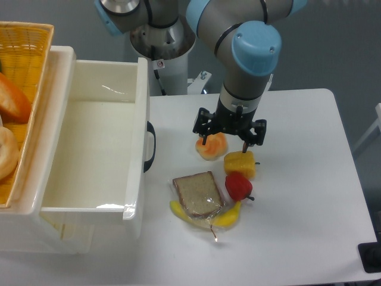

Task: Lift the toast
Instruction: 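Raise the open gripper away from the bread roll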

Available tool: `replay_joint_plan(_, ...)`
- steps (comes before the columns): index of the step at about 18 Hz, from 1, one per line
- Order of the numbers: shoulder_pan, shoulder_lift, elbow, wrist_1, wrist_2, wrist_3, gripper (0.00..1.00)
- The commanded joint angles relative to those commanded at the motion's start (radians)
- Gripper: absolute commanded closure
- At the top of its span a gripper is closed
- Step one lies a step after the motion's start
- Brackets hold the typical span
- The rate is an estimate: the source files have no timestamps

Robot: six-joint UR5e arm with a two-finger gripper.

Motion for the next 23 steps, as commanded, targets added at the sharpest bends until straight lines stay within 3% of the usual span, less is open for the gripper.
replay_joint_plan(9,0.002,-0.014,0.0,0.035,-0.017,-0.005,0.0)
replay_joint_plan(15,-0.009,-0.078,-0.012,0.054,-0.025,-0.052,0.0)
replay_joint_plan(23,-0.026,-0.117,-0.014,0.094,-0.015,-0.054,0.0)
